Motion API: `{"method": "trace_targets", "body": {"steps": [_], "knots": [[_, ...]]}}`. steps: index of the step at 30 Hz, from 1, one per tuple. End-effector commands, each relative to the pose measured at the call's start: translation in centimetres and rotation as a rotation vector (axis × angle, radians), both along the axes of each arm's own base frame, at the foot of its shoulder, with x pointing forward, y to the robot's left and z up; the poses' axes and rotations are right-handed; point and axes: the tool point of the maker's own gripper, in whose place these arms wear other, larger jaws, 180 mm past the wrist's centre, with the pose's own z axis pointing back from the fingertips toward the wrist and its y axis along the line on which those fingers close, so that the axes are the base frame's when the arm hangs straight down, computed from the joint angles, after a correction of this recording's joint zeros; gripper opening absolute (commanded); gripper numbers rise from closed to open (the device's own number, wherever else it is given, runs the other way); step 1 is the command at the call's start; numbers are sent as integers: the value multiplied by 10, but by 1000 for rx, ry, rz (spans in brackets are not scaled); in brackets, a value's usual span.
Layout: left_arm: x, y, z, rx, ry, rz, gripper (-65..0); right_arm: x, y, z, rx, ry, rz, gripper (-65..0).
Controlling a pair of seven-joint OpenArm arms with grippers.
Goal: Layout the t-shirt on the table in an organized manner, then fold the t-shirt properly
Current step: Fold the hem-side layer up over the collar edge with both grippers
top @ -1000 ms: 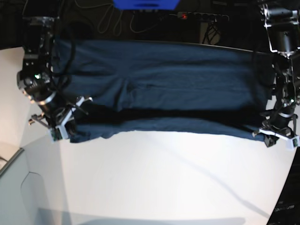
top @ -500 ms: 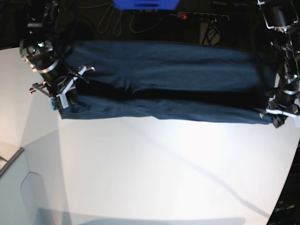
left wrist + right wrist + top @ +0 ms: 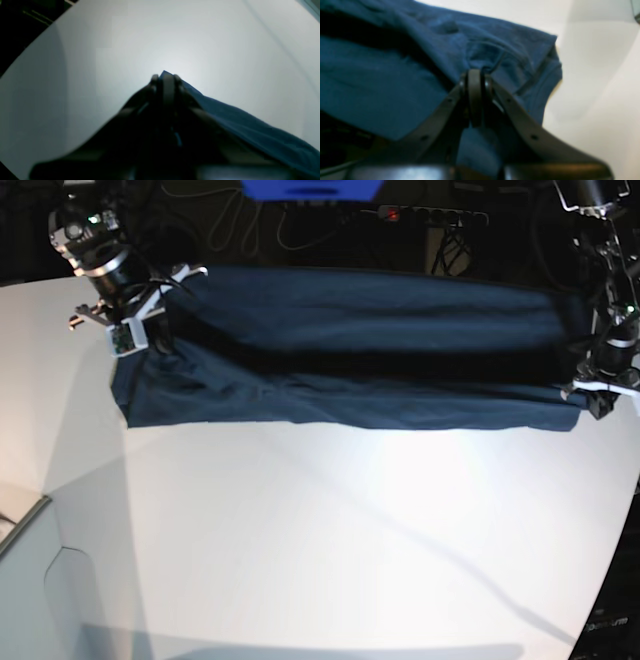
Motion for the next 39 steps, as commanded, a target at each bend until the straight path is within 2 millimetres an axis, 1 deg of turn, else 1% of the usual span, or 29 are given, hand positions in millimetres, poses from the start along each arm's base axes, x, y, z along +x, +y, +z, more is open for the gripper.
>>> {"method": "trace_targets", "body": {"steps": [1,2,5,7,8,12,17,20,29,32,35,39], "knots": [[7,6,17,28,-50,-3,-648,5,1,16,13,-63,6,-650],[7,6,17,28,-50,-3,-648,3,2,17,15,-66,7,-650],[-2,7,10,29,-25,-3,-648,0,3,19,16,-74,11,-650],[-3,5,13,35,-27,-9,-648,-3,3,18,15,-68,12,-650],[-8,4,12,39,-21,-13,-648,-3,3,18,15,-68,12,-650],[-17,1,13,54,-13,-27,-648,-3,-7,19,1,-68,-12,-650],[-26,1,7,54,10,-27,-648,-6,-8,15,-1,-55,-13,-650],[-31,2,2,50,27,-23,-648,-12,-7,6,5,-27,-13,-650],[-35,3,-2,49,39,-20,-648,-15,-6,4,8,-19,-12,-650],[-38,5,-11,37,58,-9,-648,-18,-7,-3,11,1,-16,-650],[-42,6,-19,27,79,-1,-648,-25,-8,-16,17,40,-21,-650],[-44,7,-23,22,90,3,-648,-32,-10,-30,24,81,-30,-650]]}}
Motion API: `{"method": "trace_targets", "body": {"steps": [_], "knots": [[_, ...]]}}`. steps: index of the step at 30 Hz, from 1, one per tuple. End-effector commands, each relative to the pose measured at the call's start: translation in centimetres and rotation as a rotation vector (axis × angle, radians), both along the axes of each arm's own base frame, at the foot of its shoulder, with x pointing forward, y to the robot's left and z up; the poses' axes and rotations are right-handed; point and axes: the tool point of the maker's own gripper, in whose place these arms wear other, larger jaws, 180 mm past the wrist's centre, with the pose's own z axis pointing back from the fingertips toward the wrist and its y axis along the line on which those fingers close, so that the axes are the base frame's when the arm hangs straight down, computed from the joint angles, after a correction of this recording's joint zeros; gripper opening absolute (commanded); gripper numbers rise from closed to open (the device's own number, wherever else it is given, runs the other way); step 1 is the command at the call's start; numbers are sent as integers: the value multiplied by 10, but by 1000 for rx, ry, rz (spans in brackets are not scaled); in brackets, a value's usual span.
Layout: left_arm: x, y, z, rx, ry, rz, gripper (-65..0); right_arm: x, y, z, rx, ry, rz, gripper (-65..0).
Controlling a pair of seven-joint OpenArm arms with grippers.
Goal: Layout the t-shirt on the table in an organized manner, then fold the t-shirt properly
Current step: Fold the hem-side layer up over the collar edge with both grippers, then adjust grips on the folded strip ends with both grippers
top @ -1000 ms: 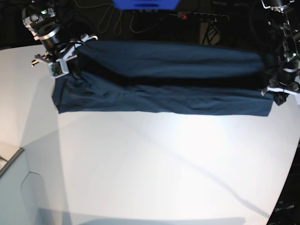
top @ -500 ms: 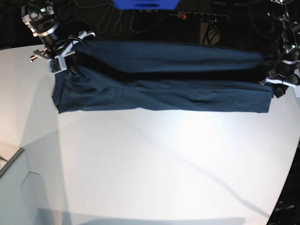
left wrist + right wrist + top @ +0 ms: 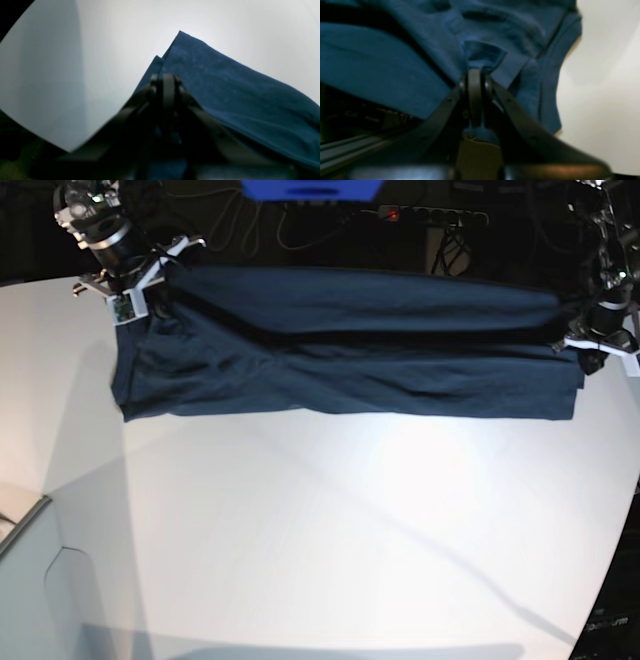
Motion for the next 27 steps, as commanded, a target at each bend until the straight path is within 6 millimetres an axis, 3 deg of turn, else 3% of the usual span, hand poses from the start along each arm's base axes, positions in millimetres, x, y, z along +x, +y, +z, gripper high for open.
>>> {"method": "trace_targets", "body": {"steps": [1,5,9,13,16,21,24,27], "knots": [[7,8,14,30,-45,-3,-646,4,-1,6,7,-31,3,-650],[7,7,13,28,-40,-5,-644,3,-2,2,5,-15,1,-650],[6,5,12,26,-34,-9,-621,2,-2,2,5,-13,1,-553],[6,6,12,26,-34,-8,-474,2,-5,3,-1,-14,-6,-415],[5,7,12,28,-34,-4,-383,3,-9,6,-7,-24,-17,-361],[4,8,12,29,-33,1,-366,12,-19,25,-8,-89,-97,-352],[4,9,12,32,-32,0,-361,25,-8,39,8,-135,-91,-352],[4,10,12,34,-30,-1,-361,27,11,37,46,-134,-63,-351]]}}
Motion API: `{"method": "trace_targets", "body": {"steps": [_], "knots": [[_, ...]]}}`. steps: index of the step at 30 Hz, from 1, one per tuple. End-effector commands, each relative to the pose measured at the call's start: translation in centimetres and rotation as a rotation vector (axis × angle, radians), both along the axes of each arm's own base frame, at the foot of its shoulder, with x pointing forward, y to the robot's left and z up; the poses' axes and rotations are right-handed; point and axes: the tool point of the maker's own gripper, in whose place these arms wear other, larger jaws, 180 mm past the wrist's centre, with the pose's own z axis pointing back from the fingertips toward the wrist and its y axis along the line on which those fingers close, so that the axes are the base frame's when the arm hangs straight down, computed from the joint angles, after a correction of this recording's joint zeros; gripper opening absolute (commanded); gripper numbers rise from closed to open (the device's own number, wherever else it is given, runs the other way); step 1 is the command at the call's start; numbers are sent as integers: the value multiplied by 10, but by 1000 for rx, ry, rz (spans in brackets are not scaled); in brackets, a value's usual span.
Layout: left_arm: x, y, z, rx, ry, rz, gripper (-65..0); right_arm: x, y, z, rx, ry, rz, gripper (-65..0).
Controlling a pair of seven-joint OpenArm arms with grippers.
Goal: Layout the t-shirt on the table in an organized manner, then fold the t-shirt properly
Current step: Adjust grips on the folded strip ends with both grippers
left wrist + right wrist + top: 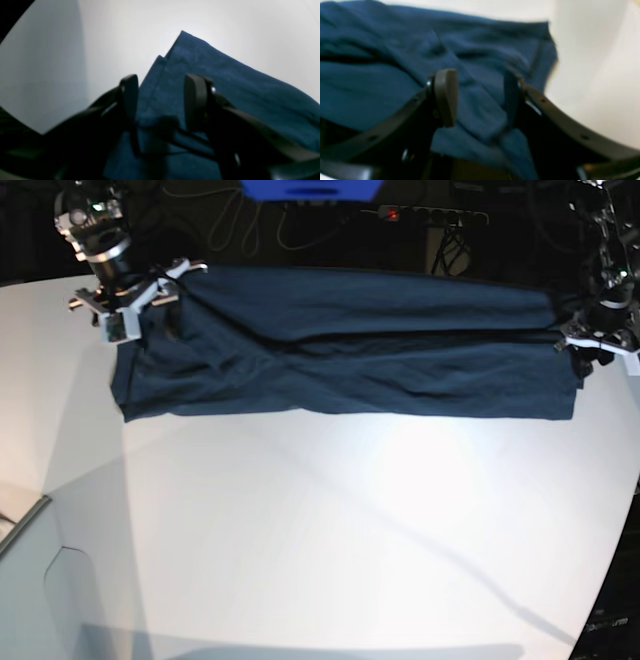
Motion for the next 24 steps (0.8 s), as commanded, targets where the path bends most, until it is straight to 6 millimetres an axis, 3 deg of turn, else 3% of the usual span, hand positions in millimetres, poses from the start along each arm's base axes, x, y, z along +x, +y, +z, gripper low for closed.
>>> {"method": "trace_targets", "body": {"steps": [1,6,13,24], "knots": [[5,8,11,27,-32,2,-361,3,5,5,19,-26,7,-350],[0,14,-6,2,4,31,-355,11,14,-27,47,67,16,-349],[-5,17,-18,-9,34,46,-178,9,11,-58,66,149,1,-350],[7,16,-13,-9,14,39,-165,15,14,-66,79,161,2,-351]]}}
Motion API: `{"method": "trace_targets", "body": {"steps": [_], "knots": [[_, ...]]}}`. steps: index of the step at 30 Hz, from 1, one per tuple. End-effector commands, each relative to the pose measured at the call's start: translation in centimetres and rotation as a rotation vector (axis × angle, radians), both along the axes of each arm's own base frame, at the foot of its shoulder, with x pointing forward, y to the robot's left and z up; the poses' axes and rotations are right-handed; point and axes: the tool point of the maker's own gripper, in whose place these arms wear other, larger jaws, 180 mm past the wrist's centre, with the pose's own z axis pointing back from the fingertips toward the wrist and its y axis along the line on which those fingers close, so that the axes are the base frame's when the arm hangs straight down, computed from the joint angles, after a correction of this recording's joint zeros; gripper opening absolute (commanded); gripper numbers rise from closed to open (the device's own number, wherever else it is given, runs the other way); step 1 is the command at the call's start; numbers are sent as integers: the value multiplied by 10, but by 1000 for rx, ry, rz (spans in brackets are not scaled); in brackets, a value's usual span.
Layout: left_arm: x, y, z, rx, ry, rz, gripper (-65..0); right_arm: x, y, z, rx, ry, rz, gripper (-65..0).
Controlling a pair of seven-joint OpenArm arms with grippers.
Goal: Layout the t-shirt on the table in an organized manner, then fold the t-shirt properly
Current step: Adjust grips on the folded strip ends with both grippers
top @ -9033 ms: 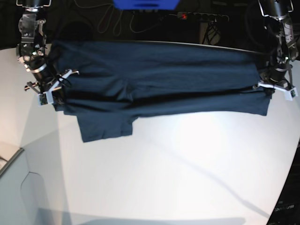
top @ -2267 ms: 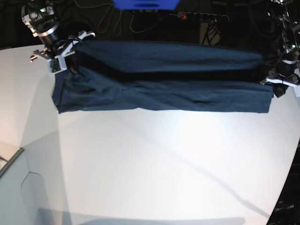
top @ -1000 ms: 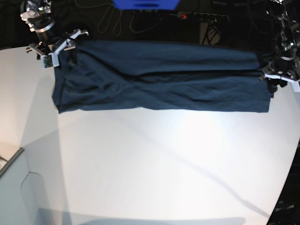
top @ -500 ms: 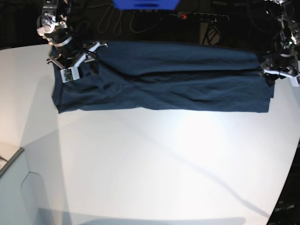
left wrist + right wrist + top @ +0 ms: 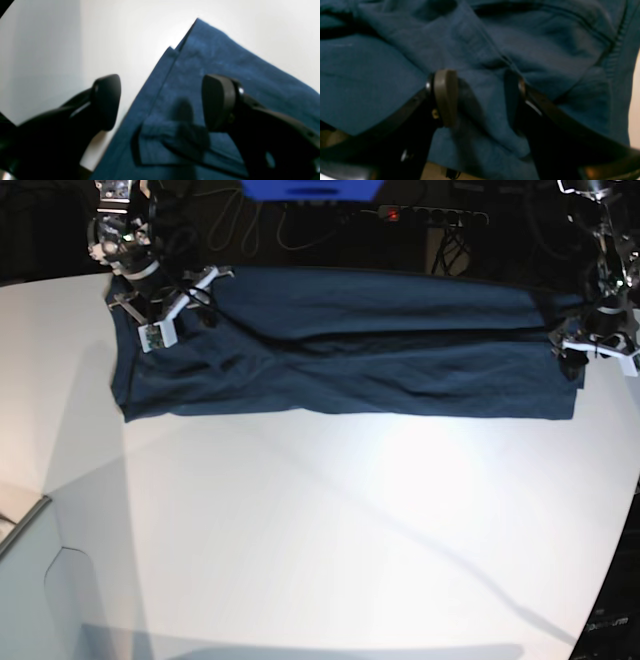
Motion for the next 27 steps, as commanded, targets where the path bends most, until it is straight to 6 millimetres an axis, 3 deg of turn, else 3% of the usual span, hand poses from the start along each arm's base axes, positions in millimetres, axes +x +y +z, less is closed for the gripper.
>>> {"method": "trace_targets", "body": {"steps": [1,9,16,18,24,27], "knots": [[3,8,7,22,-22,-1,-165,12,-1,11,6,-50,-3,-351],[-11,8,-16,-14,34,28,-175,15,-1,12,6,-56,-3,-351],[-5,7,-20,-30,32,37,-422,22,-2,15,4,-71,-4,-351],[-3,6,-20,-31,30,33,-450,28,-3,18,3,-85,-7,-351],[9,-24,-23,-65,18,-97,-533,23,-9,6,-10,-48,5,-351],[9,-25,-23,-69,17,-96,-649,21,-12,2,-10,-36,0,-351]]}}
